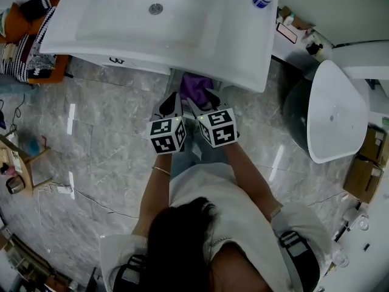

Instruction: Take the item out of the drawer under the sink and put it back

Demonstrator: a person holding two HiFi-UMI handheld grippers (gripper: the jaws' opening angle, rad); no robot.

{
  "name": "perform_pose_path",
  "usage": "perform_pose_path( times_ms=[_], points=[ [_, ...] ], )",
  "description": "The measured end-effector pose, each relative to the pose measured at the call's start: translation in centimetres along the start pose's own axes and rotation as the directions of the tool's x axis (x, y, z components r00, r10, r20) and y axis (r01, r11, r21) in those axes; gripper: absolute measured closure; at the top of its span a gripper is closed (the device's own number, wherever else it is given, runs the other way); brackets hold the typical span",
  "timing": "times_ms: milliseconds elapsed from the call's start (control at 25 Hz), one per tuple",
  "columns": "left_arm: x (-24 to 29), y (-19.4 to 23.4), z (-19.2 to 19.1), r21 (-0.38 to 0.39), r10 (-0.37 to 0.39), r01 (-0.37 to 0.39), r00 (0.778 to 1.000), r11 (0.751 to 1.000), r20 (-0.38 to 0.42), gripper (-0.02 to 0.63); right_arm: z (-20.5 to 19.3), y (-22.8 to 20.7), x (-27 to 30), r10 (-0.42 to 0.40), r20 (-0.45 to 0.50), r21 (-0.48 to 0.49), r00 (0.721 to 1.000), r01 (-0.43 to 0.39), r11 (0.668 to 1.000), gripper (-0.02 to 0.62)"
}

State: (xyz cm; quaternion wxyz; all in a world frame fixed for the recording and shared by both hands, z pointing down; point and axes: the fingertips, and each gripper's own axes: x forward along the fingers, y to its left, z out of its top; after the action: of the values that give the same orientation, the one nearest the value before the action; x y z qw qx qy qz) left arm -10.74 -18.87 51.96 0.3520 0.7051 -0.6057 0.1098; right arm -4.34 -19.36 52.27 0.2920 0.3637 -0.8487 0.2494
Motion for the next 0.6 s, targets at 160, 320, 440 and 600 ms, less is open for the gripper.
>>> perform_pose_path(
  times_ms=[160,320,440,600],
  points=[
    [1.9,1.2,-1.7,-0.023,0.024,-0.025,0.999,0.999,-0.041,0.603,-1.7,-0.9,2.1,0.002,-0.052,0.023,0.999,-0.001,1.000,0.365],
    [3.7,2.2,-3.2,-0.032,0.040,-0.042,0.997,0.999,-0.073,0.603,-3.4,-1.8,4.2,0.006,-0.091,0.034,0.996,-0.003,0.999,0.348],
    [5.3,2.7,-4.2,-0.020,0.033,-0.035,0.995,0.999,-0.096,0.603,-4.3,-2.7,5.8,-0.003,-0.108,0.033,0.994,0.007,0.999,0.344],
    [7.3,3.7,-5.4,-0.009,0.040,-0.042,0.991,0.999,-0.126,0.603,-5.6,-3.7,8.1,-0.001,-0.140,0.031,0.990,0.005,1.000,0.333]
  ],
)
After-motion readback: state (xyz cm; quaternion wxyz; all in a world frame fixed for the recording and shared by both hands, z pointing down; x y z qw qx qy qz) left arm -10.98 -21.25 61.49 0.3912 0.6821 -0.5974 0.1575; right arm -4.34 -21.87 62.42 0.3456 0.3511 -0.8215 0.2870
